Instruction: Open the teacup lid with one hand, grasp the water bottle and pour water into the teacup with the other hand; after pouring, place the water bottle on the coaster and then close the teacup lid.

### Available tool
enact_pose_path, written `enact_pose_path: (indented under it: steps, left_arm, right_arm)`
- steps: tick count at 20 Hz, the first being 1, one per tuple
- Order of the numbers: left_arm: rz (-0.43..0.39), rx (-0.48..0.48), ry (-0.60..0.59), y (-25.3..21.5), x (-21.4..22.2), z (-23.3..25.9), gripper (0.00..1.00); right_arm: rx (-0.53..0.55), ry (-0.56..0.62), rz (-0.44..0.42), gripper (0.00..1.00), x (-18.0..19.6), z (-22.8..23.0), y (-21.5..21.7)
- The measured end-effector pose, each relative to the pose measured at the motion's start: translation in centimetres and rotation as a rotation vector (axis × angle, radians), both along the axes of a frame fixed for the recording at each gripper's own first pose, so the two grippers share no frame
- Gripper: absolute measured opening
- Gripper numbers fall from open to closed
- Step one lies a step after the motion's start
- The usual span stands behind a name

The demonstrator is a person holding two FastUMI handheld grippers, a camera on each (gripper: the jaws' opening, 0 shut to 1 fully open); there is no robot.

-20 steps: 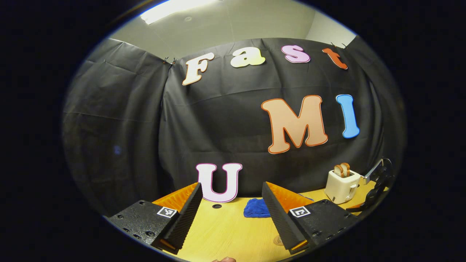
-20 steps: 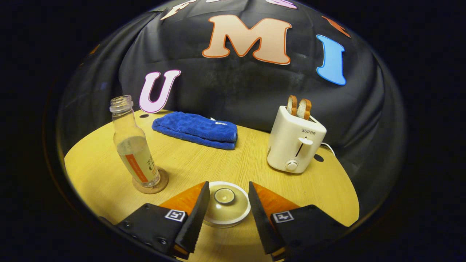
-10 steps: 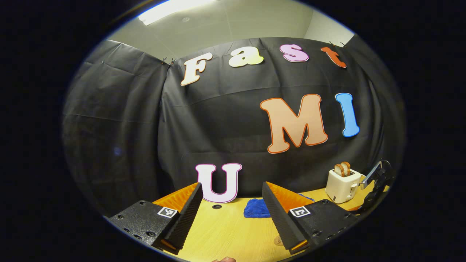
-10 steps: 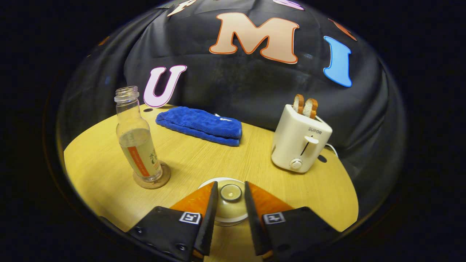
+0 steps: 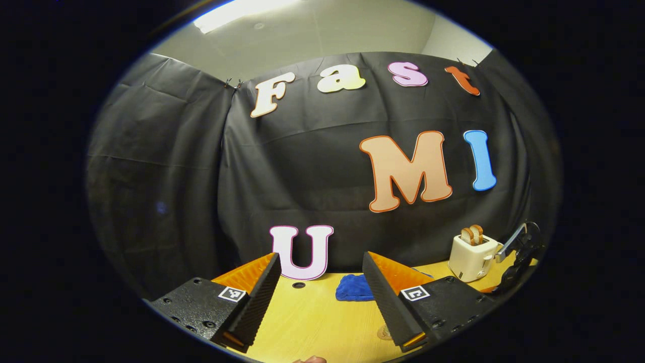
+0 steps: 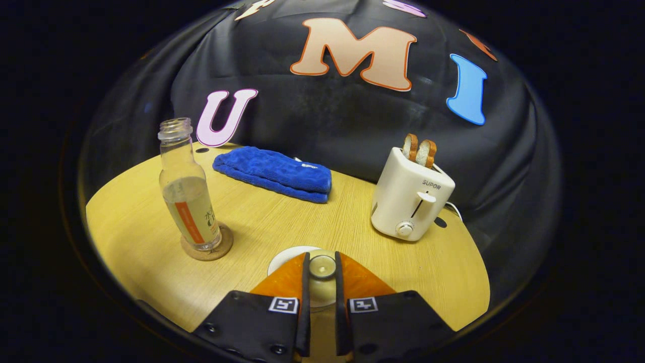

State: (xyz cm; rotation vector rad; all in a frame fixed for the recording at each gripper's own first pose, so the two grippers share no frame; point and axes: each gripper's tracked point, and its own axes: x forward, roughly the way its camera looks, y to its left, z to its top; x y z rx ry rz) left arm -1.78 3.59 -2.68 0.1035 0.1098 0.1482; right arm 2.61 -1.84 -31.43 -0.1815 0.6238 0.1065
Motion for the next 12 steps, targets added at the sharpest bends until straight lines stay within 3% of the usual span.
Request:
enact_pose_path:
  steps: [7, 12]
  left_arm:
    - [-0.106, -0.02, 0.041, -2.5, -0.1, -3.8, 0.95]
    - [-0.243, -0.097, 0.077, -5.7, -0.4, -7.7, 0.95]
  right_arm:
    - [0.11, 0.015, -0.084, 0.23, 0.1, 3.0, -0.7]
    - [0.127, -0.009, -0.105, 0.2, -0.8, 6.0, -1.3]
